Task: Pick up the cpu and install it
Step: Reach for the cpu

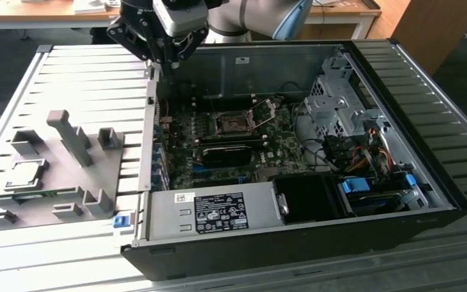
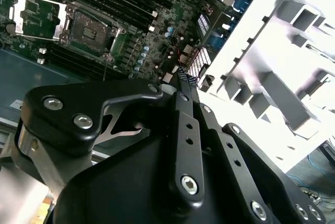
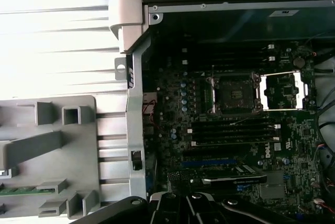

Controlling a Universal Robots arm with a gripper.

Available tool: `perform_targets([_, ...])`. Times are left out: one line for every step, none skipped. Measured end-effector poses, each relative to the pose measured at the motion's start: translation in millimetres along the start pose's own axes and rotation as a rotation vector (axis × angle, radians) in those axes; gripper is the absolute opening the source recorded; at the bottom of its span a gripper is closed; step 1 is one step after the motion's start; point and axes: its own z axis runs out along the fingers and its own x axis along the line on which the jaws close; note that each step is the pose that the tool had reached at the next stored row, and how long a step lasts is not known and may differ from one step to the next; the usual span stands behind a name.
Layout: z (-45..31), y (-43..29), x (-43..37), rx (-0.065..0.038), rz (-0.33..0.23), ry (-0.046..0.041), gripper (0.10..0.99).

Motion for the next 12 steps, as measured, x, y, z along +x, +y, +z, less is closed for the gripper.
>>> perform_targets([0.1,0.0,0.4,0.0,0.0,0.0002,0.106])
perform_targets([0.1,0.0,0.8,0.0,0.0,0.0003,0.106])
perform_targets([0.2,-0.1,1.3,0.0,0.0,0.0004,0.106])
perform_targets([0.2,-0.1,1.8,0.0,0.0,0.0005,0.106])
perform_targets([0.3,-0.2,2.2,0.0,0.0,0.0005,0.106])
perform_targets([0.4,-0.2,2.7,0.0,0.0,0.0007,0.106])
perform_targets([0.5,-0.3,3.2,0.0,0.0,0.0008,0.106])
perform_targets([0.6,-0.3,3.5,0.0,0.0,0.0009,0.106])
perform_targets([0.6,-0.3,3.8,0.0,0.0,0.0013,0.106])
perform_targets([0.7,-0.3,4.2,0.0,0.0,0.0014,0.106])
perform_targets([0.8,-0.4,4.7,0.0,0.0,0.0016,0.106])
perform_targets([0.8,-0.4,5.2,0.0,0.0,0.0017,0.106])
